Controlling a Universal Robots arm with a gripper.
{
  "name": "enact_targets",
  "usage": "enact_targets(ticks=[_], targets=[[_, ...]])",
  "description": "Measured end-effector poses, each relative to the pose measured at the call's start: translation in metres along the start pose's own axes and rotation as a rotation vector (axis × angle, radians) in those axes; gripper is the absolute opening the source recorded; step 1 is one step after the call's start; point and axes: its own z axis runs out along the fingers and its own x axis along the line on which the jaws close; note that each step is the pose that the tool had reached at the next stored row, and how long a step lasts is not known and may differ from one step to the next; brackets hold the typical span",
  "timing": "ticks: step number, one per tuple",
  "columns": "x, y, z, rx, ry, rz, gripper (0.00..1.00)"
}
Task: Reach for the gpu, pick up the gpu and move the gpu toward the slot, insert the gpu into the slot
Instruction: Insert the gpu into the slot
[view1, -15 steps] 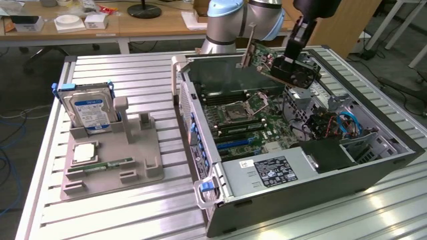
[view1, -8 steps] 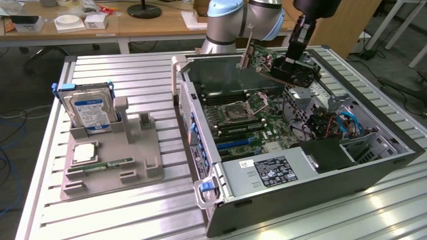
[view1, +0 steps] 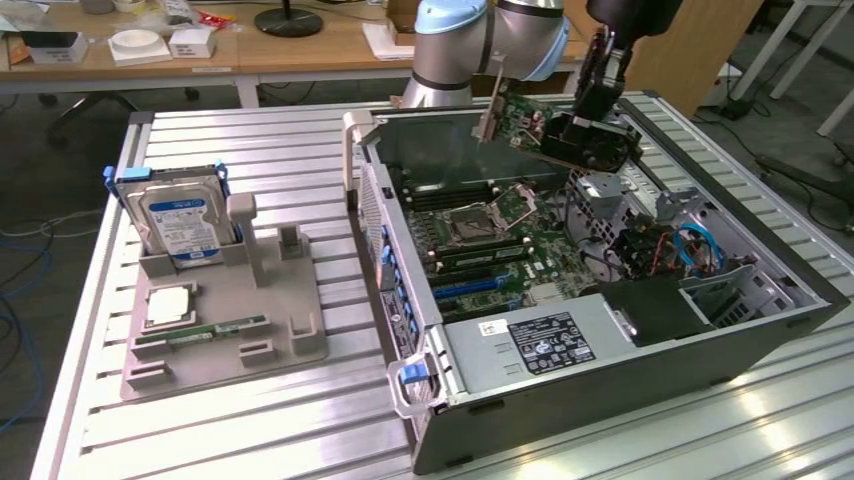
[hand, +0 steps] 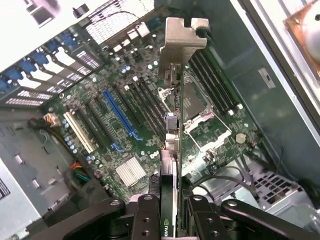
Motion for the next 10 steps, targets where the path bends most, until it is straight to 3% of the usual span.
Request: enact_targets(ticks=[10], targets=[[0.0000, 0.0000, 0.0000, -0.0014, 0.0046, -0.136, 0.26]])
